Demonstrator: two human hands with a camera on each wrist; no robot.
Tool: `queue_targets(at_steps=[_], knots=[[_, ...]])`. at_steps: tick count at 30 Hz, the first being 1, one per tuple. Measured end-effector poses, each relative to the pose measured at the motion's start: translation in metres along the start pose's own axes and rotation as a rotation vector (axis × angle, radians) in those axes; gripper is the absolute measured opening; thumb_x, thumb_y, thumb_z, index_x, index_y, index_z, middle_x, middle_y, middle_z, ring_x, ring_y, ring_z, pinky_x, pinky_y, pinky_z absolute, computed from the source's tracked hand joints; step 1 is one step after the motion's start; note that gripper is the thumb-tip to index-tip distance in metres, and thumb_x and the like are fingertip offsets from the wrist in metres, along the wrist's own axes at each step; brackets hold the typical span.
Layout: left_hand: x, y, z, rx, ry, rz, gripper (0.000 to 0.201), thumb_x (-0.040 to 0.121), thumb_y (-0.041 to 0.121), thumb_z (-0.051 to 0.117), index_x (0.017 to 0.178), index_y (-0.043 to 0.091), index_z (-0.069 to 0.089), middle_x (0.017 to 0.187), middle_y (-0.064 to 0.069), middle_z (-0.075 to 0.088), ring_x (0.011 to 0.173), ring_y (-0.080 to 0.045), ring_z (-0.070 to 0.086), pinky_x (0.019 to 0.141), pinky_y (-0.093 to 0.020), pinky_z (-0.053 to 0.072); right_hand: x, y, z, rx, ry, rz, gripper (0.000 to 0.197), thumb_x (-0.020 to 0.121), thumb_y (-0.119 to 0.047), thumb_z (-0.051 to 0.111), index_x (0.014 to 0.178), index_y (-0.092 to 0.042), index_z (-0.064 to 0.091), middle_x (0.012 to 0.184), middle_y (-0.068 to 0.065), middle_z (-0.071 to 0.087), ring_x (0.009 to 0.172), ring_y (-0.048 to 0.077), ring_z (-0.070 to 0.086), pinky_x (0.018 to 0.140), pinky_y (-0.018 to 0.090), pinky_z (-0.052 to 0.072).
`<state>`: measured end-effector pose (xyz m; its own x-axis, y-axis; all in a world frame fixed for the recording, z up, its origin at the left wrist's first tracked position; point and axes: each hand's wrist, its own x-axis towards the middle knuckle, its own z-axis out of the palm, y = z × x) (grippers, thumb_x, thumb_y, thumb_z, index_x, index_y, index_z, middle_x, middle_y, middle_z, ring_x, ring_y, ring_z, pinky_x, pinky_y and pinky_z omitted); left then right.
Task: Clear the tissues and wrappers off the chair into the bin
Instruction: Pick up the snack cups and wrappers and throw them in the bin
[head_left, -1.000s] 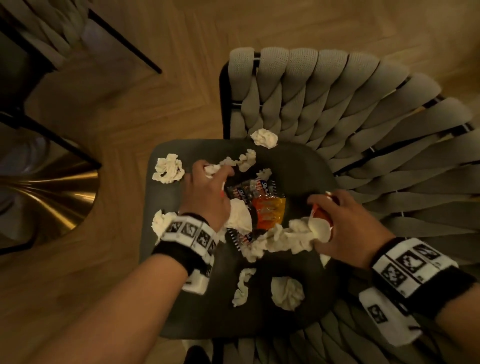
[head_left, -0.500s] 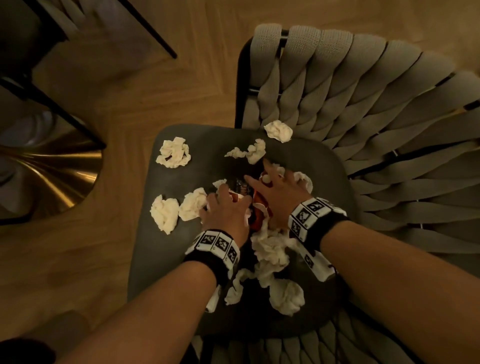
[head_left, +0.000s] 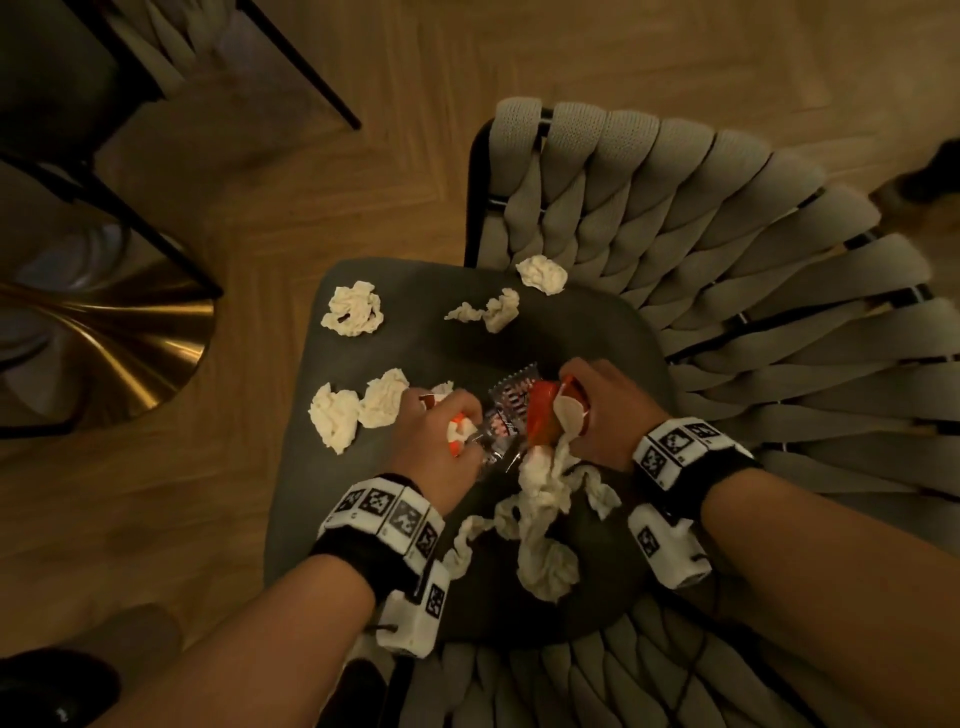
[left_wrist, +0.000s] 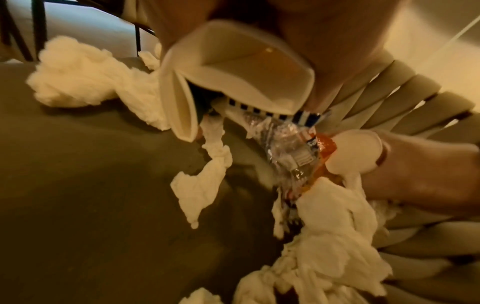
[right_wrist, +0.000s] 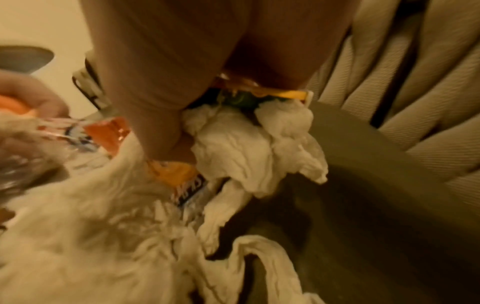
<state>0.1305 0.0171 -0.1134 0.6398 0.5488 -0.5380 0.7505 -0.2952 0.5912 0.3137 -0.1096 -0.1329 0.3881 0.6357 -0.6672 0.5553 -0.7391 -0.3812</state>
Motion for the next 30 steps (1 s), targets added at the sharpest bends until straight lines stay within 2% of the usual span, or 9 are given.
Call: queue_targets(at_steps=[2,4,11,14,16,21,24,27,30], knots=[[-0.015,0.006,-0.013,-0.025,0.027,0.015,0.031,0.077,0.014,0.067,0.084,0.040,0.052,0.107,-0.002,0.040,0.081,-0.014,0.047,0.061,-0.012,0.032,-0.018,0.004,-0.008,0.060,0.021,0.015,0.071,0.060,-0.028,0.083,0.114,-0.034,0.037,0.114,0.004,0.049,0.100,0.025,0.053,0.080,0.038,0.049],[-0.029,0.012,-0.025,-0.052,0.068,0.035,0.035,0.074,0.014,0.069,0.082,0.043,0.050,0.104,-0.004,0.045,0.082,-0.016,0.049,0.061,-0.011,0.030,-0.035,0.006,-0.015,0.112,0.040,0.034,0.065,0.060,-0.025,0.081,0.108,-0.033,0.039,0.107,0.003,0.051,0.094,0.024,0.054,0.074,0.034,0.044],[-0.089,0.022,-0.080,-0.158,0.119,0.016,0.030,0.075,0.014,0.068,0.086,0.038,0.055,0.104,-0.004,0.050,0.083,-0.015,0.054,0.069,-0.024,0.046,-0.107,-0.010,-0.038,0.326,0.169,0.070,0.061,0.061,-0.015,0.082,0.106,-0.032,0.044,0.097,0.001,0.058,0.086,0.020,0.059,0.071,0.036,0.053],[-0.120,0.015,-0.107,-0.236,0.126,0.011,0.029,0.076,0.013,0.068,0.088,0.036,0.055,0.102,-0.001,0.054,0.088,-0.015,0.057,0.079,-0.042,0.055,-0.139,-0.025,-0.052,0.359,0.193,0.030,0.060,0.062,-0.010,0.081,0.107,-0.028,0.046,0.098,0.005,0.060,0.085,0.021,0.060,0.069,0.034,0.053],[-0.143,0.009,-0.124,-0.279,0.129,-0.014,0.030,0.078,0.013,0.068,0.090,0.037,0.055,0.103,0.002,0.054,0.092,-0.015,0.057,0.080,-0.045,0.056,-0.157,-0.035,-0.059,0.401,0.227,-0.012,0.059,0.060,-0.008,0.082,0.105,-0.028,0.048,0.097,0.007,0.061,0.085,0.023,0.061,0.069,0.034,0.052],[-0.205,-0.009,-0.161,-0.388,0.228,-0.008,0.037,0.079,0.007,0.068,0.088,0.039,0.053,0.102,0.009,0.055,0.088,-0.012,0.058,0.063,-0.018,0.048,-0.191,-0.069,-0.078,0.458,0.275,-0.131,0.056,0.061,0.001,0.081,0.100,-0.025,0.051,0.097,0.005,0.061,0.084,0.017,0.060,0.068,0.027,0.047],[-0.246,-0.029,-0.187,-0.424,0.336,-0.032,0.040,0.077,0.006,0.070,0.084,0.042,0.053,0.096,0.010,0.057,0.083,-0.012,0.059,0.058,-0.017,0.050,-0.213,-0.101,-0.091,0.456,0.269,-0.205,0.056,0.061,0.008,0.079,0.101,-0.020,0.052,0.093,-0.001,0.059,0.078,0.002,0.056,0.067,0.027,0.046],[-0.292,-0.059,-0.213,-0.470,0.435,-0.107,0.035,0.078,0.008,0.068,0.087,0.038,0.055,0.097,0.011,0.058,0.086,-0.012,0.060,0.068,-0.031,0.056,-0.235,-0.141,-0.096,0.463,0.254,-0.315,0.056,0.061,0.012,0.078,0.102,-0.016,0.053,0.090,-0.005,0.058,0.076,-0.001,0.054,0.069,0.022,0.047],[-0.340,-0.103,-0.233,-0.442,0.593,-0.144,0.038,0.077,0.005,0.068,0.081,0.041,0.054,0.091,0.016,0.061,0.082,-0.002,0.059,0.065,-0.014,0.049,-0.261,-0.196,-0.090,0.464,0.233,-0.439,0.055,0.057,-0.001,0.080,0.102,-0.014,0.053,0.091,-0.014,0.060,0.084,-0.002,0.055,0.074,0.008,0.043]])
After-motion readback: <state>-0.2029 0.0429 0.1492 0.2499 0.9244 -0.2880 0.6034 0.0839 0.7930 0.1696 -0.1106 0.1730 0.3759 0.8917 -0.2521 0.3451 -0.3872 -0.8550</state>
